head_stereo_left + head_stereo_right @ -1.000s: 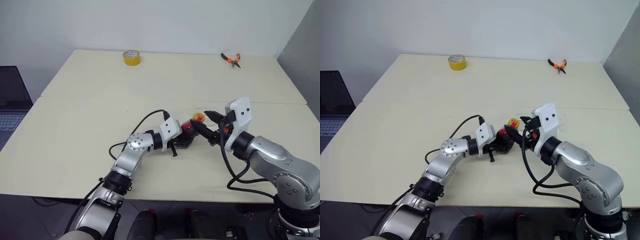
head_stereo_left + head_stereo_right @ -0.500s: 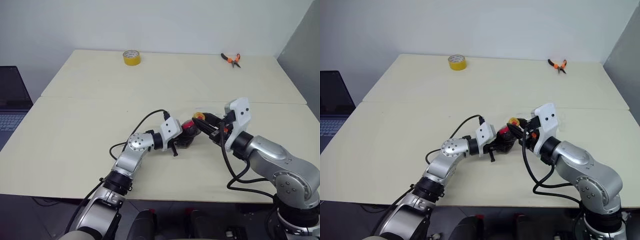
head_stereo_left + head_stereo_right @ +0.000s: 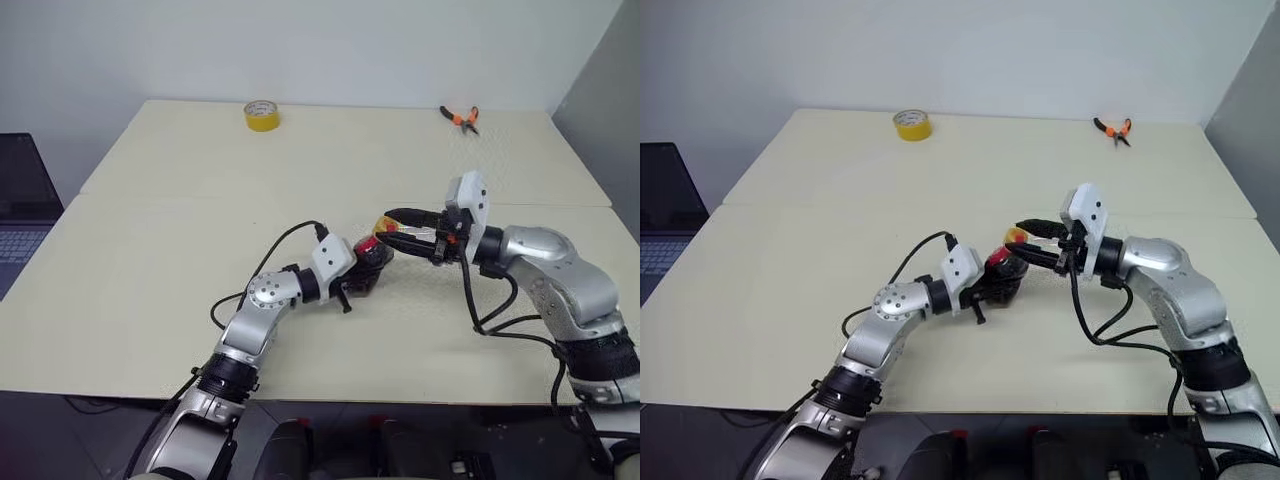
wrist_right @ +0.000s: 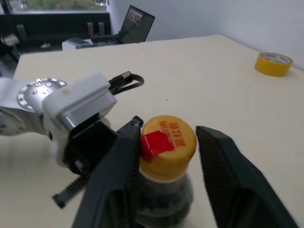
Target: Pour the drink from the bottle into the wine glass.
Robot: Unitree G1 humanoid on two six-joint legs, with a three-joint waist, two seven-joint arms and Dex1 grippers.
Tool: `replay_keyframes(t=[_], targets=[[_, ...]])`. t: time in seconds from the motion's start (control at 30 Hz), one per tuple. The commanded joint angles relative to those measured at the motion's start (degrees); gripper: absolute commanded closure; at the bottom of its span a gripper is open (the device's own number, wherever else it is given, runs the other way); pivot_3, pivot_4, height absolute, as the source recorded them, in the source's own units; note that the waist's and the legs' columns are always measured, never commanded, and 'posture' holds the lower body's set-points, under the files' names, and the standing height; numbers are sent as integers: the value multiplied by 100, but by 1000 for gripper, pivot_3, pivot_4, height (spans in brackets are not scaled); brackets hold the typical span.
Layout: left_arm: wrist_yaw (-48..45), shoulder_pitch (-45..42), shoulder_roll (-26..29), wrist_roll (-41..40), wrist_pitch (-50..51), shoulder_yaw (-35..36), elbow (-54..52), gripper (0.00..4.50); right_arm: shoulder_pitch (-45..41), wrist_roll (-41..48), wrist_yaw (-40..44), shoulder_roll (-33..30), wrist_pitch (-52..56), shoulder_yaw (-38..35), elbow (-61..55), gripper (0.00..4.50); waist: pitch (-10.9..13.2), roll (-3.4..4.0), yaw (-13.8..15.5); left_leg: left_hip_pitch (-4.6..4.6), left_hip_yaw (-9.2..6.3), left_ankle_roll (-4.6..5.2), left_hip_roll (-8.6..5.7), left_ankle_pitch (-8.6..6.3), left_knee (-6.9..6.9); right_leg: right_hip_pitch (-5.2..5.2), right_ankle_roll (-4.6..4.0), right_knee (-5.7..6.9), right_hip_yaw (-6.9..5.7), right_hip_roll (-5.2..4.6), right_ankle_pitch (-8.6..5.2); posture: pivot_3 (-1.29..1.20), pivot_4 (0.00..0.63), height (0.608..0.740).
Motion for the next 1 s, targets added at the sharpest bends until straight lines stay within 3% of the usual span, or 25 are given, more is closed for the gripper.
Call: replay_keyframes(t=[0.03,0.13,0.37,0.47,0.6,0.73,1.0], targets=[[-106,45,7,-126,-76,-43,-552,3885,-324,-451,71,-121,-450,-290,605,1083,0,0,9,0,0,0,0,0,1,0,0,-1,0,-1,0,0,150,740],[-72,53,-9,-122,-56,-39,-572,3885,-205,-183,20,-188,-149,-533,220,0,0,0,22,0,1,-1,0,0,0,0,0,0,1,-3,0,0,150,740],[-28,51,-33,-114,-66,-24,-530,3888,1040,1790,-597,-415,1624,-1600,-2225,0,1,3,70,-25,-13,-1,-1,1,3,-1,-1,-19,-15,-9,1,0,150,740],[-36,31,-45,-112,-78,-24,-493,3888,1199,2140,-1033,-358,1962,-1742,-2706,0,1,3,40,-23,-13,-1,-1,0,3,0,0,-19,-14,-8,2,0,150,740],[-64,-47,-113,-97,-103,-48,-389,3888,1153,1563,-2039,160,1927,-1311,-3083,0,1,4,24,-11,-13,-1,3,1,1,1,-3,-6,-14,0,4,0,150,740],[-104,-161,-199,-82,-150,-77,-257,3888,947,317,-2646,570,1476,-523,-2733,0,1,4,27,-11,-10,-1,-2,1,2,-2,-3,-2,-11,-1,4,0,150,740],[-112,-221,-248,-73,-193,-77,-178,3888,948,-114,-2845,909,1306,-650,-2464,0,1,4,33,-20,-11,-3,-2,2,2,-4,-4,-16,-13,-3,4,0,150,740]])
